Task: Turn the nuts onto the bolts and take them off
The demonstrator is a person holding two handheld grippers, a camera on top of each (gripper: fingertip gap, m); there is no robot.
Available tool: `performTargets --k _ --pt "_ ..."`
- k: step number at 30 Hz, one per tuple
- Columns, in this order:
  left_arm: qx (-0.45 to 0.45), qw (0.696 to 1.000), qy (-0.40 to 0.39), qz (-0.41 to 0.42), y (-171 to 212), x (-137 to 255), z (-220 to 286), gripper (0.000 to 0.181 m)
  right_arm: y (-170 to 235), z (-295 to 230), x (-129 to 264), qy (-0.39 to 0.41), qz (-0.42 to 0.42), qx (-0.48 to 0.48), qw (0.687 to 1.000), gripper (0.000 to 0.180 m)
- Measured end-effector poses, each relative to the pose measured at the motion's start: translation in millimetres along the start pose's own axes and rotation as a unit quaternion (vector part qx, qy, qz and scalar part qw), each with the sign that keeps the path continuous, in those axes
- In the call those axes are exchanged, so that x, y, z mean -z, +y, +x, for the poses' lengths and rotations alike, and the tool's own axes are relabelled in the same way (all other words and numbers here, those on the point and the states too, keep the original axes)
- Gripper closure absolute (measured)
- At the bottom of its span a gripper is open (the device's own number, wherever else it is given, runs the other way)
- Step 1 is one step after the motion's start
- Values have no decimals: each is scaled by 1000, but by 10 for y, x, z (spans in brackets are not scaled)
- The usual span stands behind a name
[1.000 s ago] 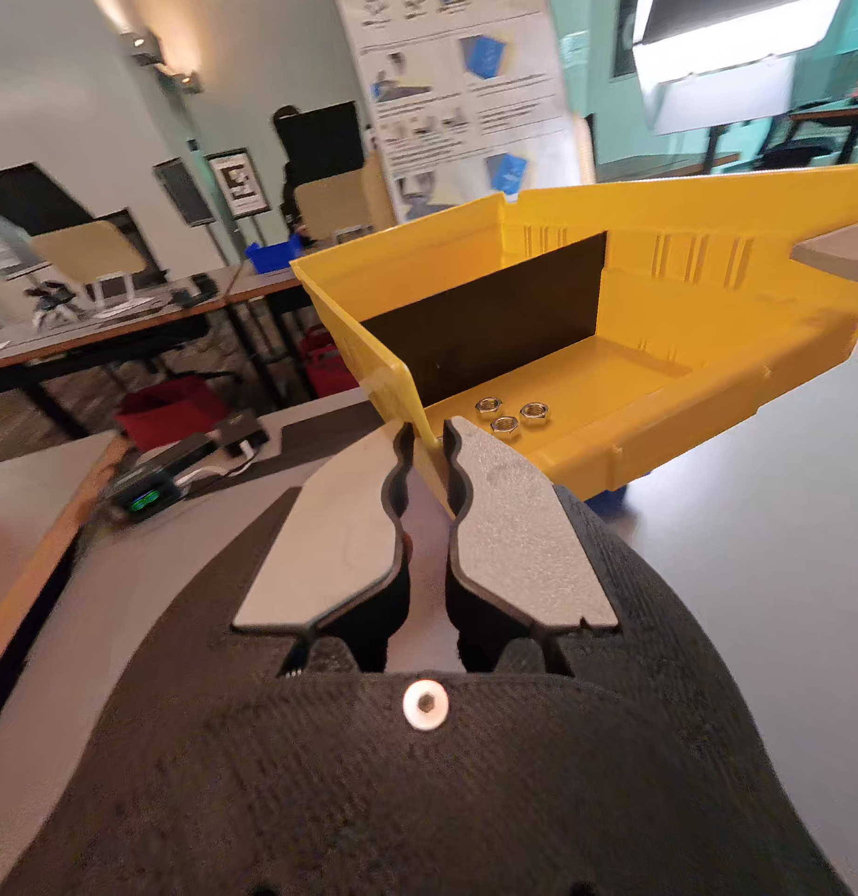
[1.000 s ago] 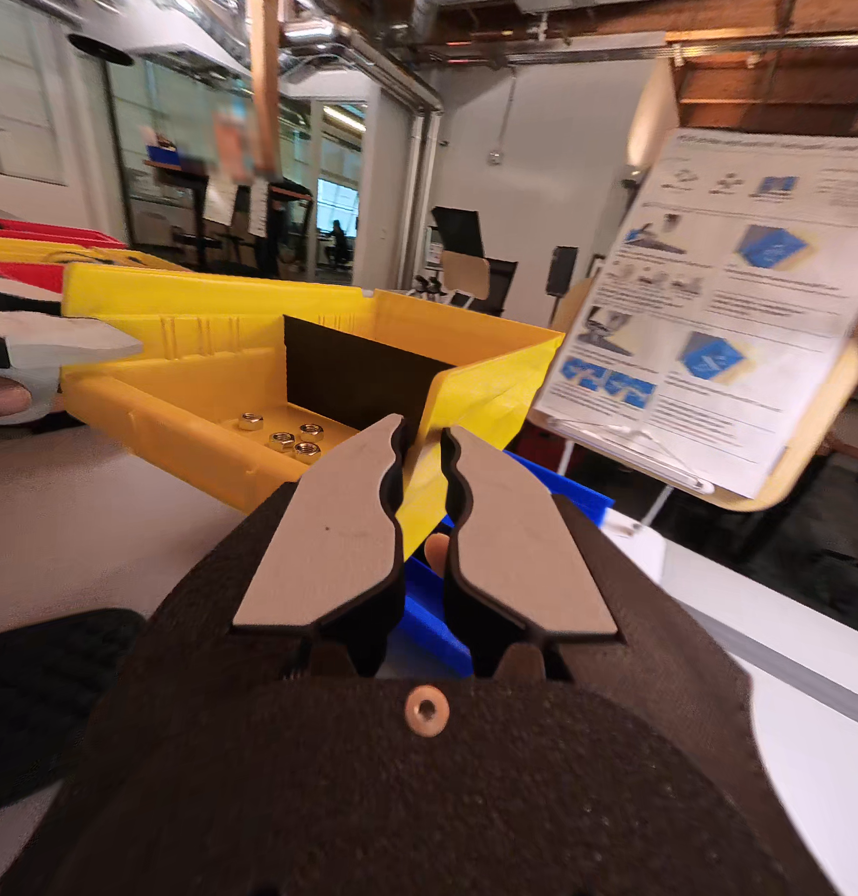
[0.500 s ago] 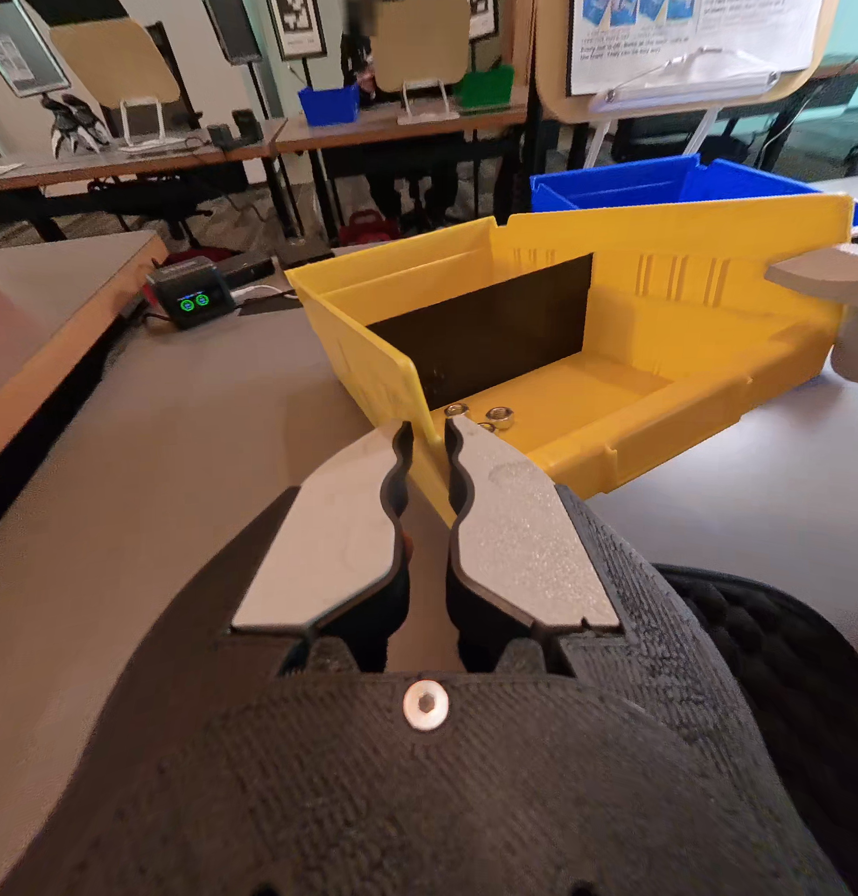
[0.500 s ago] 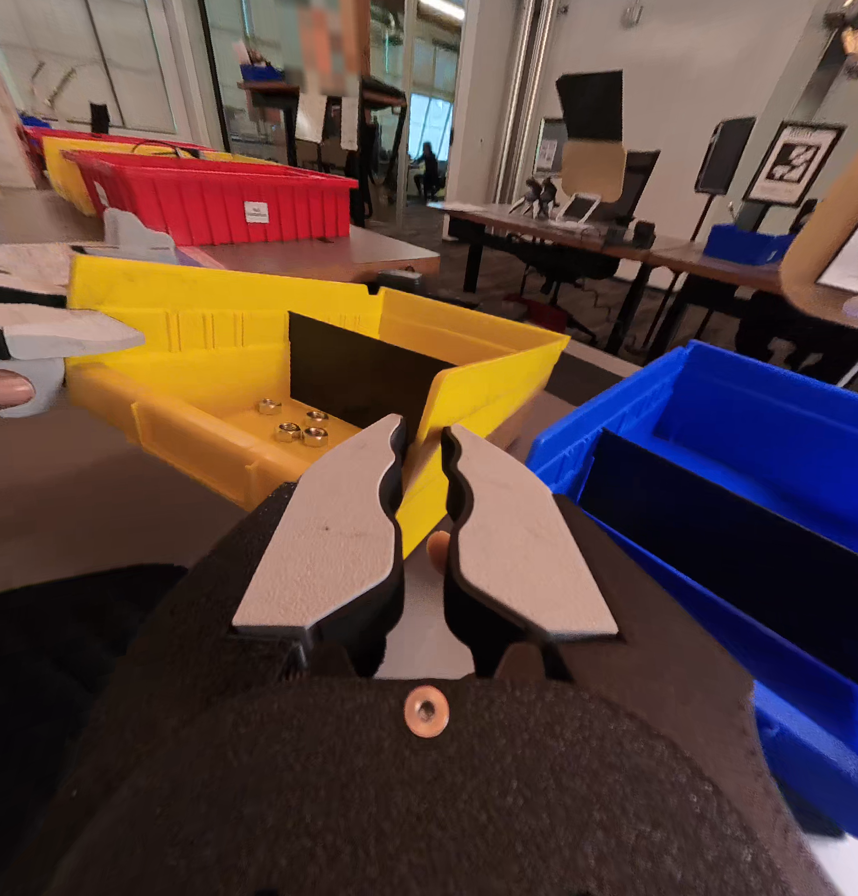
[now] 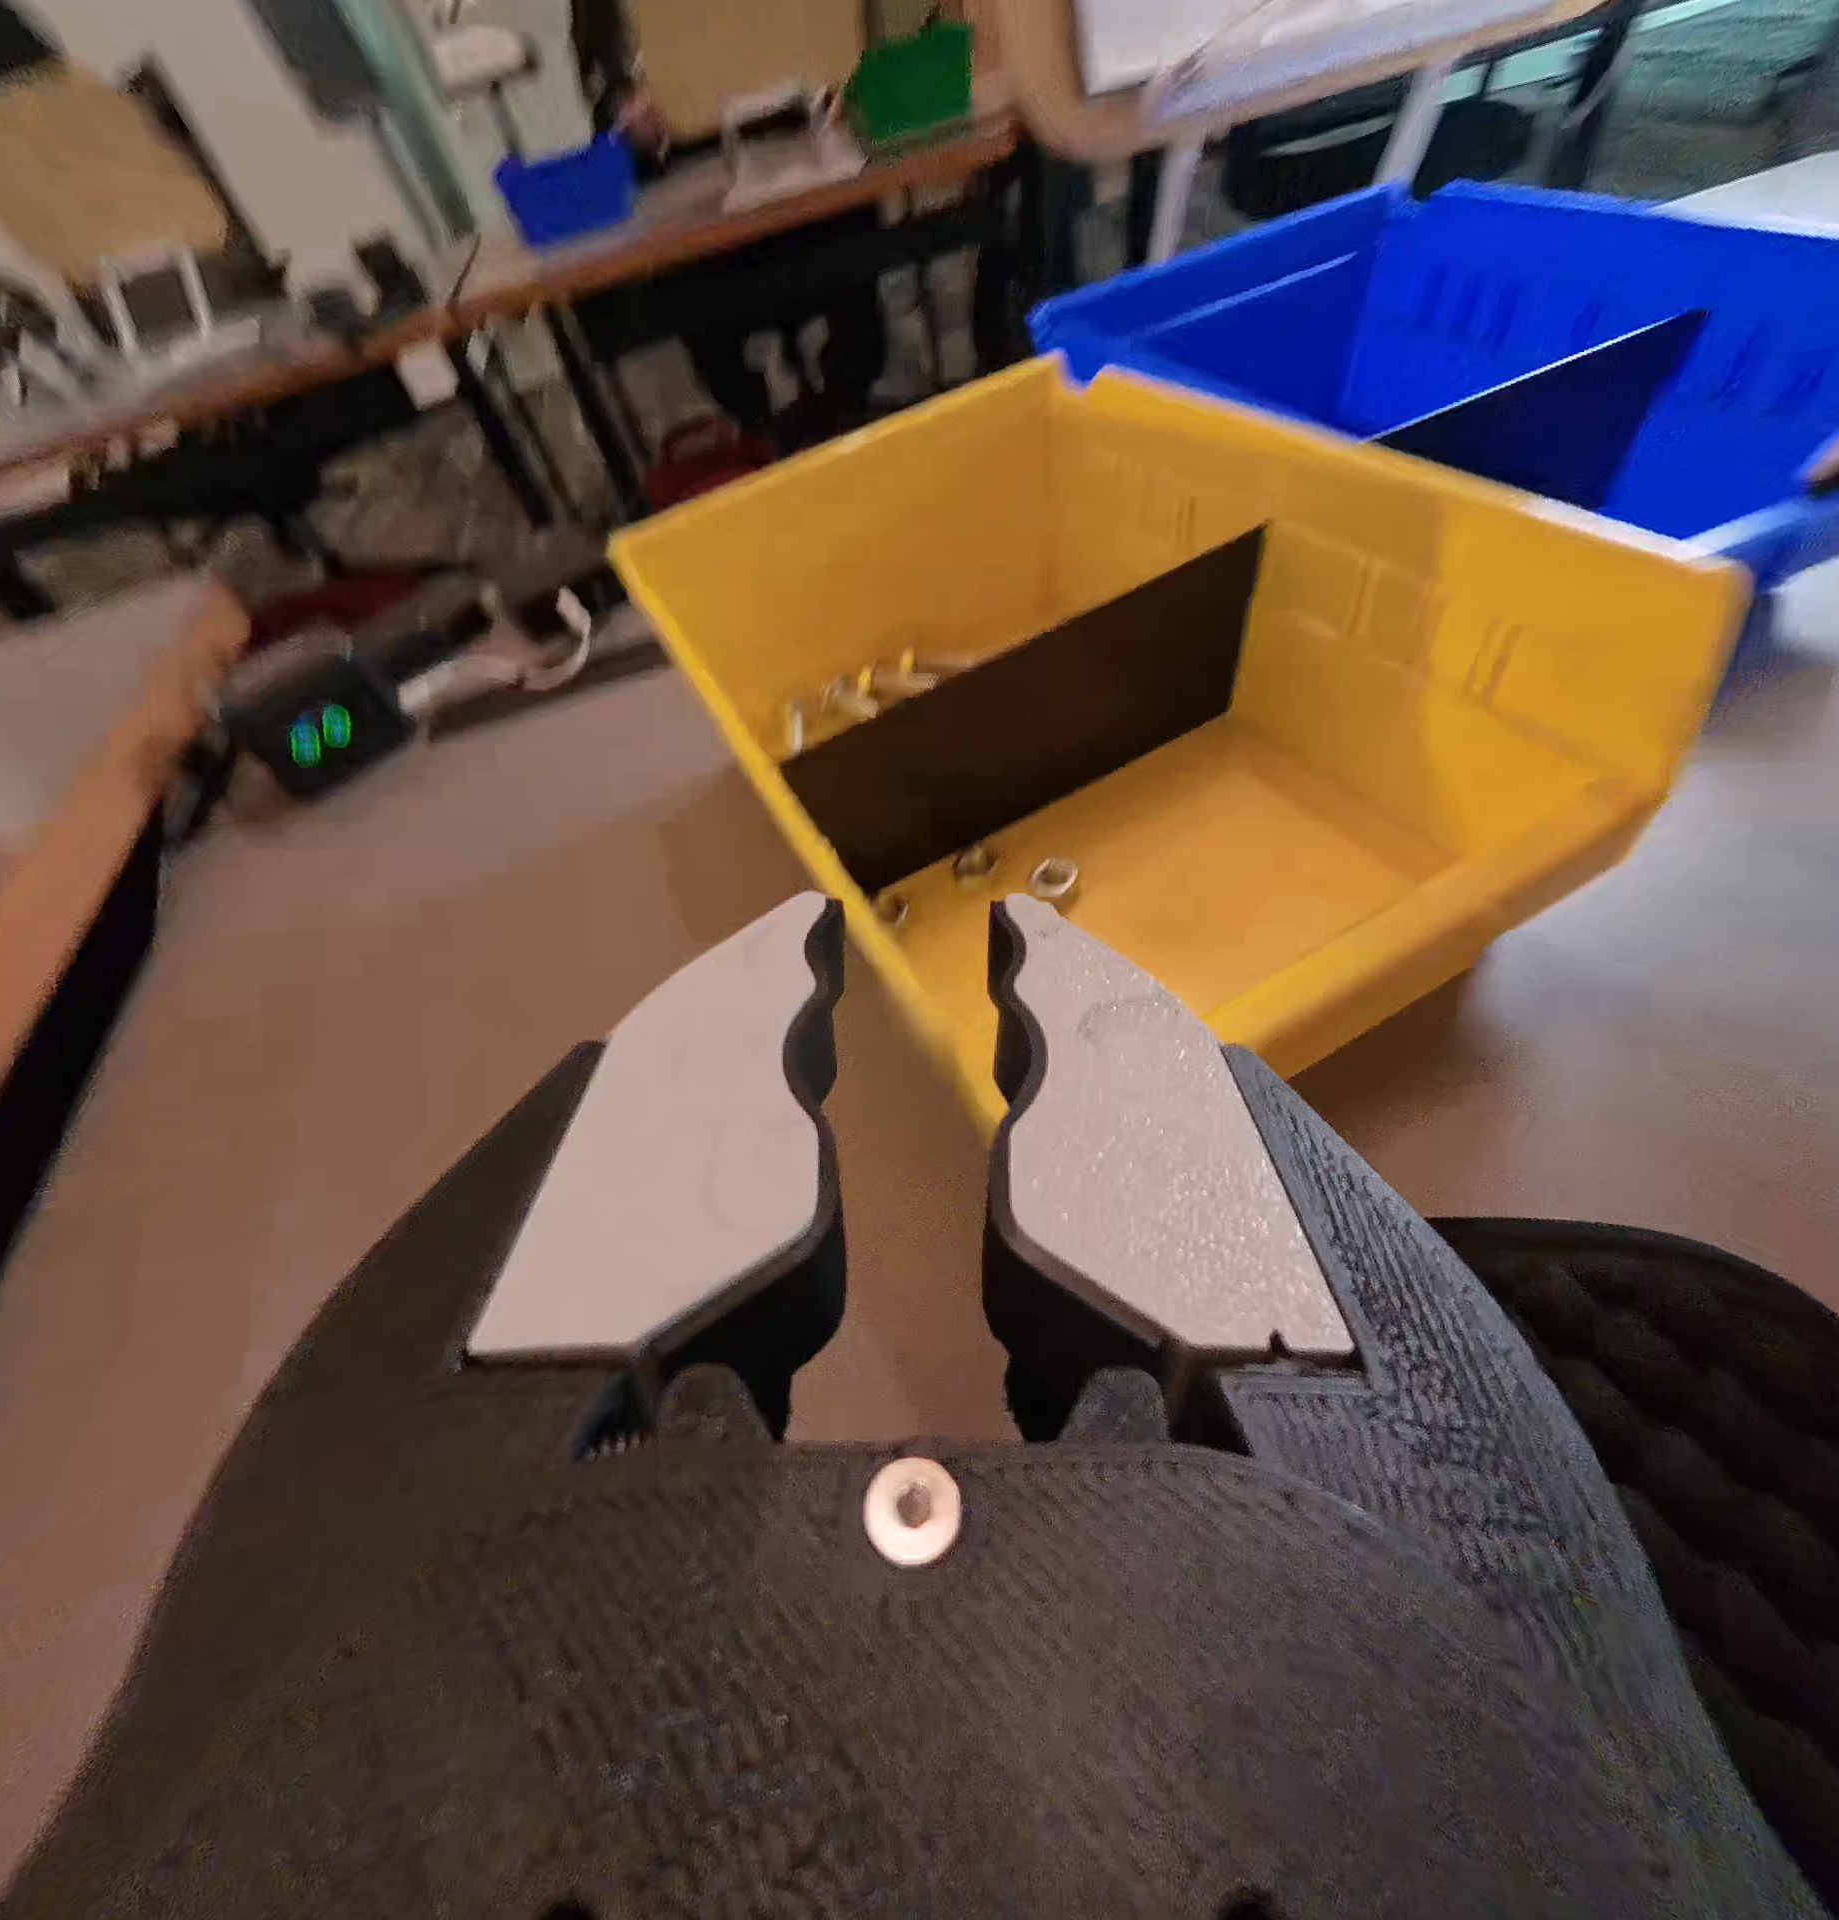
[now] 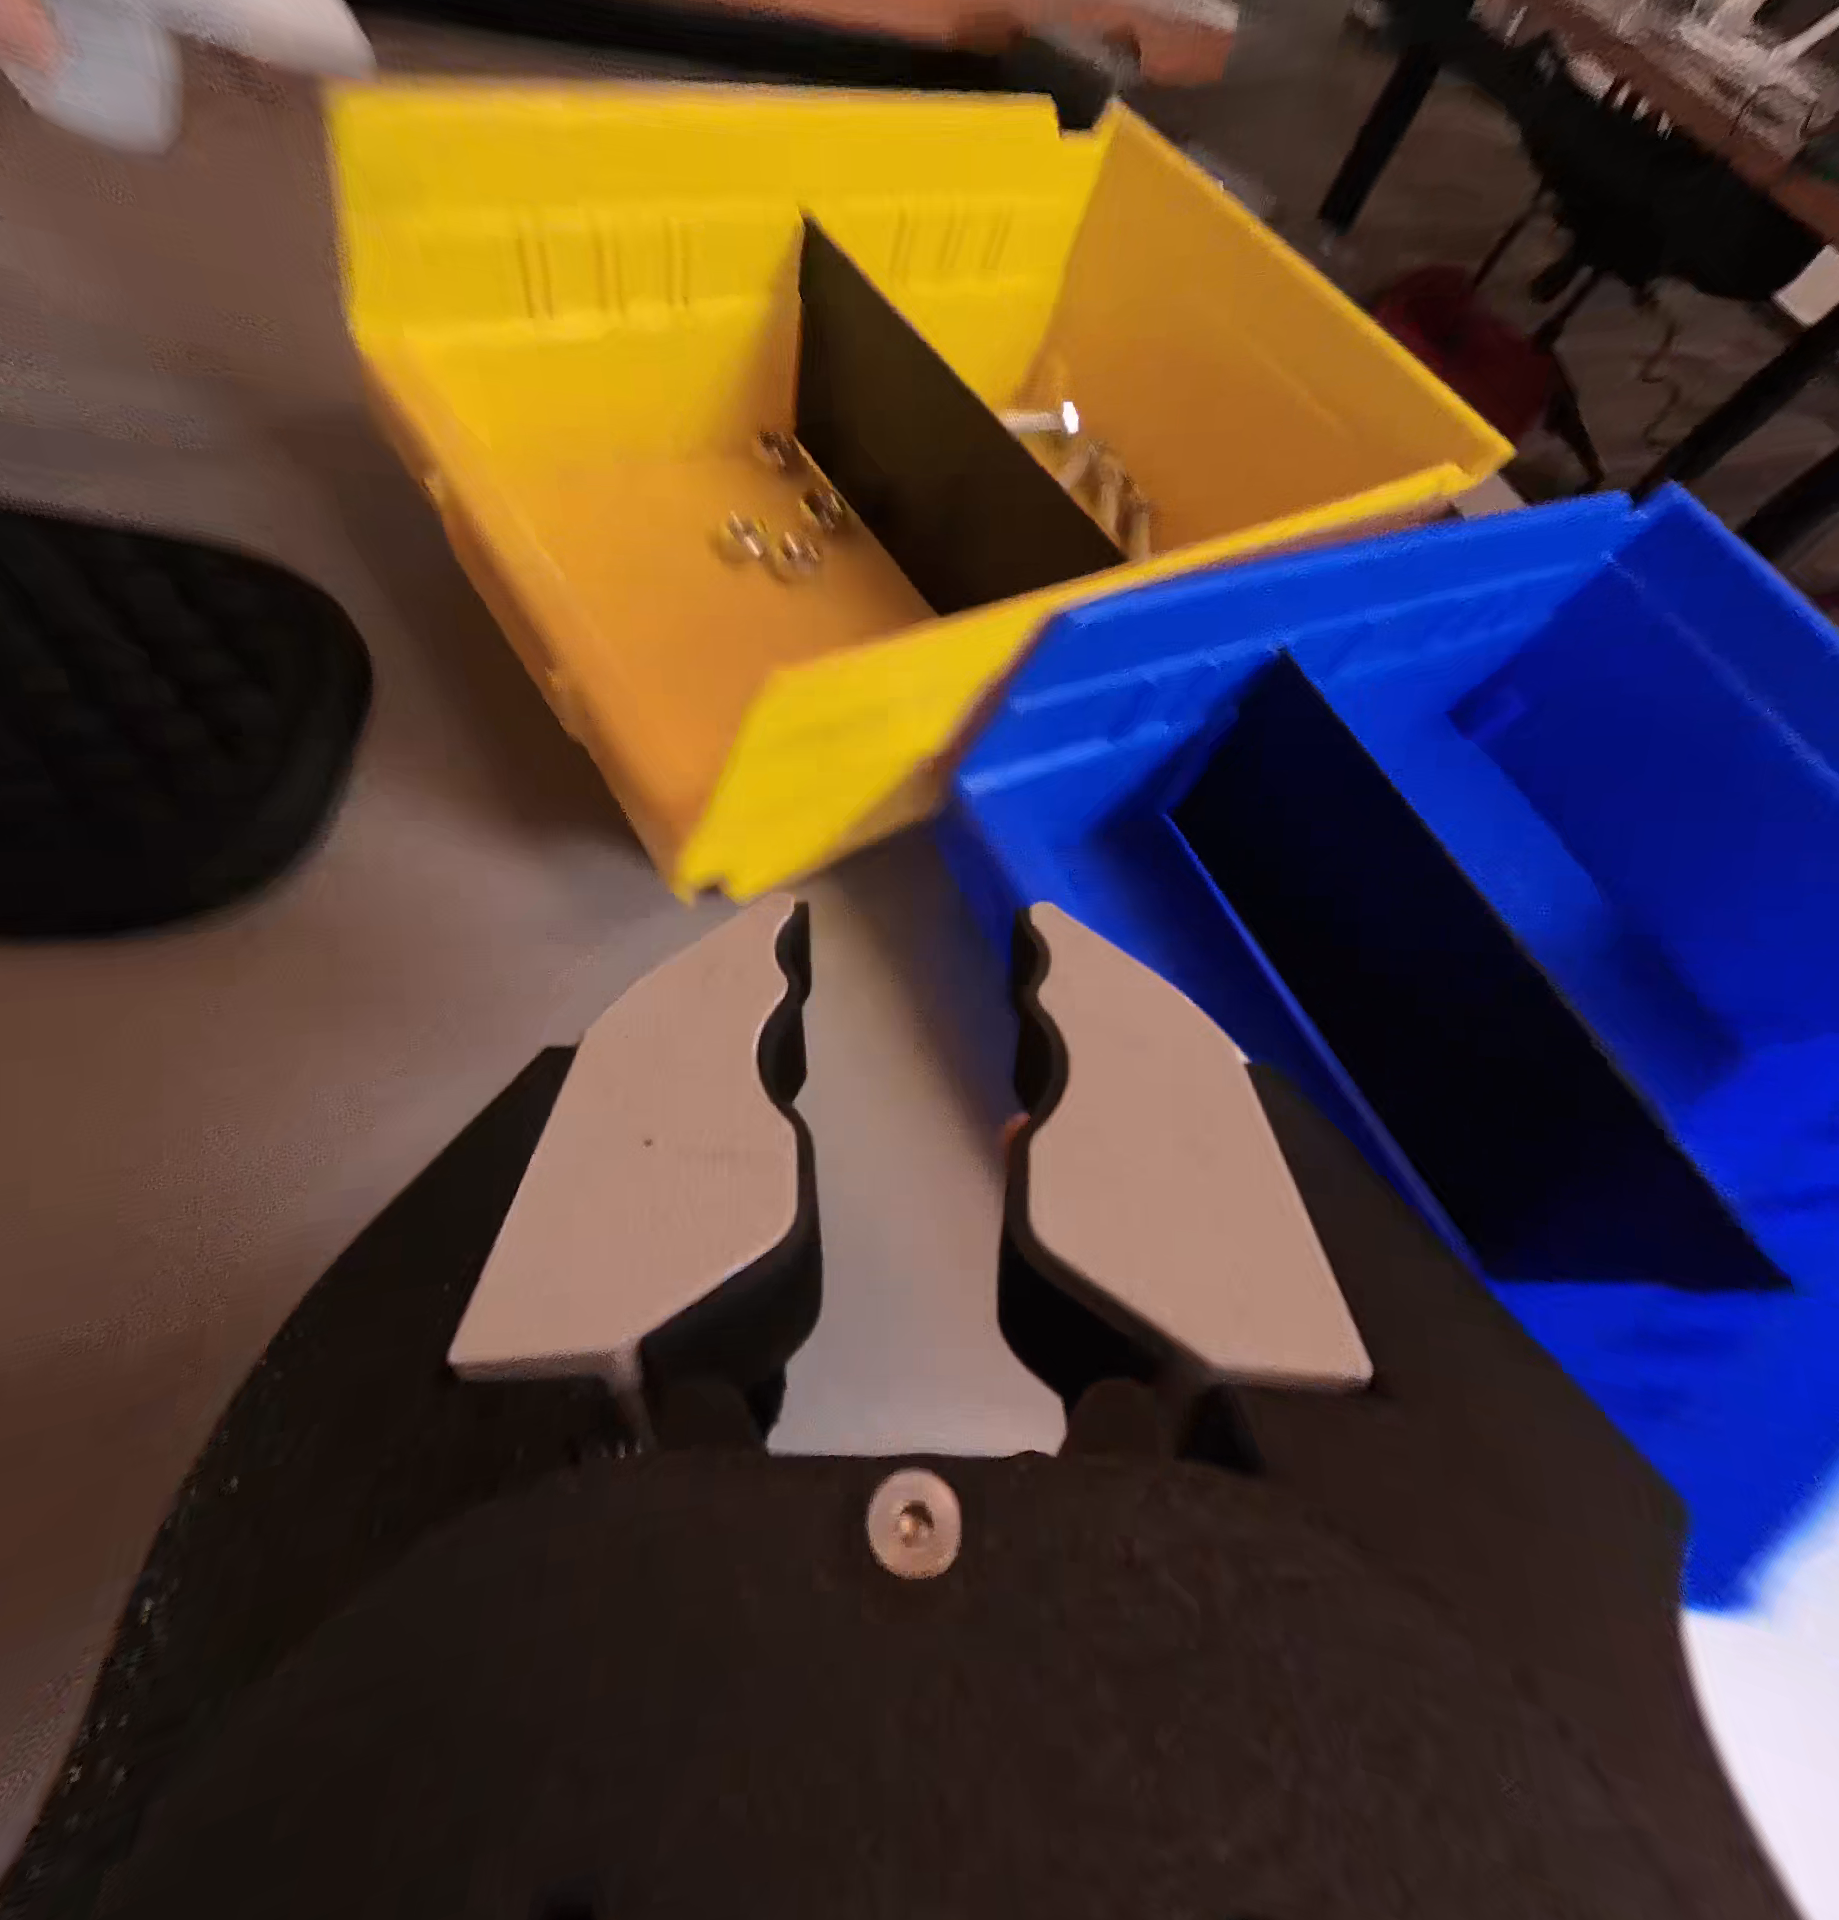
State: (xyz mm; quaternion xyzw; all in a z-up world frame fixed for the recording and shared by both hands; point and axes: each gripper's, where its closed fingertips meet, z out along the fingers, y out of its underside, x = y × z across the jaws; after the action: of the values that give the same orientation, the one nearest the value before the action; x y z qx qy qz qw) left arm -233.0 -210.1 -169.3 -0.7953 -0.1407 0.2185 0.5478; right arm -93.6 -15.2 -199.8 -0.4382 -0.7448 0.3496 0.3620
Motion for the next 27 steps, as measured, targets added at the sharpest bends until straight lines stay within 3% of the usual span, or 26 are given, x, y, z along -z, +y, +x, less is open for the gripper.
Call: performTargets --k 2,4,7,10,14,20,27 --pt "-56 996 62 4 -239 51 261 152 172 292 38 14 -70 65 995 139" --pt "-98 983 145 -57 -232 -52 651 145 384 506 -76 15 -149 130 980 132" --pt "-192 944 224 -151 49 -349 1131 135 688 607 -377 -18 -234 193 953 129" --pt "-272 890 256 -263 505 -581 1275 124 905 583 -501 -49 -277 185 942 145" --pt "-336 855 269 -289 693 -695 1315 148 1041 544 -219 -42 -276 178 944 147" --pt "-337 858 284 -263 636 -800 1443 151 1516 622 555 18 -289 140 947 147" --pt "-322 869 267 -264 545 -1113 1379 151 2078 1137 1269 67 -322 113 938 148"
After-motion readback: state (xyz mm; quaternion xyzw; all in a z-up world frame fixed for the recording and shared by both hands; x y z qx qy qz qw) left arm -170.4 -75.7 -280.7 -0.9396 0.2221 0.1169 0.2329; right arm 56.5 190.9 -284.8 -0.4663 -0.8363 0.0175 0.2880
